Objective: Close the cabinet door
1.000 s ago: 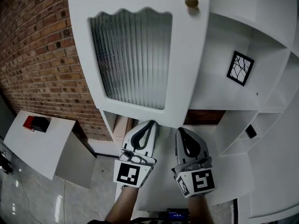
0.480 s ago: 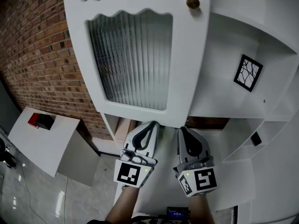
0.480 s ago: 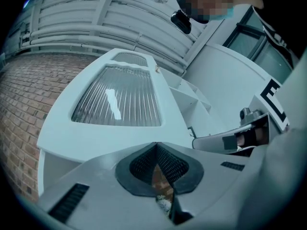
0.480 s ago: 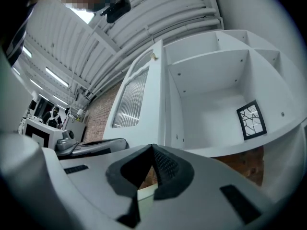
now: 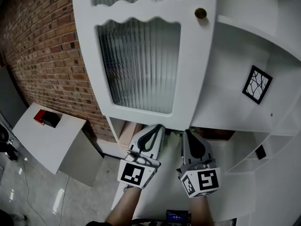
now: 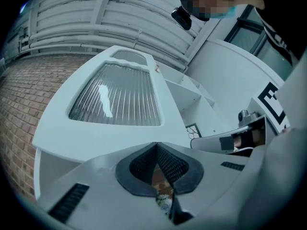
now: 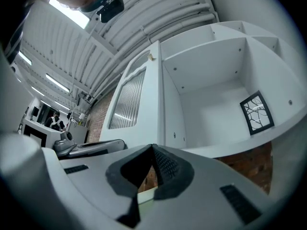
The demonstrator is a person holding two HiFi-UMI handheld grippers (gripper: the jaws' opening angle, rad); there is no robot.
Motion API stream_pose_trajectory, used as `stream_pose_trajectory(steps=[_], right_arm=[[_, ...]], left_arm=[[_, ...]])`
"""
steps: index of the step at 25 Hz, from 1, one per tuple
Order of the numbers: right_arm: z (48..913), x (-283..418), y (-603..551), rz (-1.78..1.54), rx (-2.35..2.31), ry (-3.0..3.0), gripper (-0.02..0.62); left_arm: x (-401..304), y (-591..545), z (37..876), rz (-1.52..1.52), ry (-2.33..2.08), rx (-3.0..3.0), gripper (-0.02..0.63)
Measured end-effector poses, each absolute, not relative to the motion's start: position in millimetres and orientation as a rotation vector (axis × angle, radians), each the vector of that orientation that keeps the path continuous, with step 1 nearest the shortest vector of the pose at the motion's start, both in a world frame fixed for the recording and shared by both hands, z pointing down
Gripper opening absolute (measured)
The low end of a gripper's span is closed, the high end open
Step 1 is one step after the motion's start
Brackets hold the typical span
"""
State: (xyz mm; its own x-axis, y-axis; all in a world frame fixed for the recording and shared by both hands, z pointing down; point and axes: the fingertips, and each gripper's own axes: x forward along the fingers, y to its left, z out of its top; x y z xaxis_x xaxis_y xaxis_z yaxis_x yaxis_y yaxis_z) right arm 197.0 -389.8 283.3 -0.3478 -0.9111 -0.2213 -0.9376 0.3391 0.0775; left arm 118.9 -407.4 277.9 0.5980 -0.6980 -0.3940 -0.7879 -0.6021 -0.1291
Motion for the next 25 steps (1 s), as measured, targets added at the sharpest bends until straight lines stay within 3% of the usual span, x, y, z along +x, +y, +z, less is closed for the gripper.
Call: stream_pose_trajectory(steps=[12, 25], right_arm=[[289, 198, -387, 0.291, -1.726, 2.469, 0.002], [377, 180, -300, 0.065, -2.101, 2.413, 0.002]], left_arm=[[96, -403, 304, 0.384, 1.299, -2.586, 0.014], [53, -340, 358, 0.281, 1.225, -2.718, 0.015]])
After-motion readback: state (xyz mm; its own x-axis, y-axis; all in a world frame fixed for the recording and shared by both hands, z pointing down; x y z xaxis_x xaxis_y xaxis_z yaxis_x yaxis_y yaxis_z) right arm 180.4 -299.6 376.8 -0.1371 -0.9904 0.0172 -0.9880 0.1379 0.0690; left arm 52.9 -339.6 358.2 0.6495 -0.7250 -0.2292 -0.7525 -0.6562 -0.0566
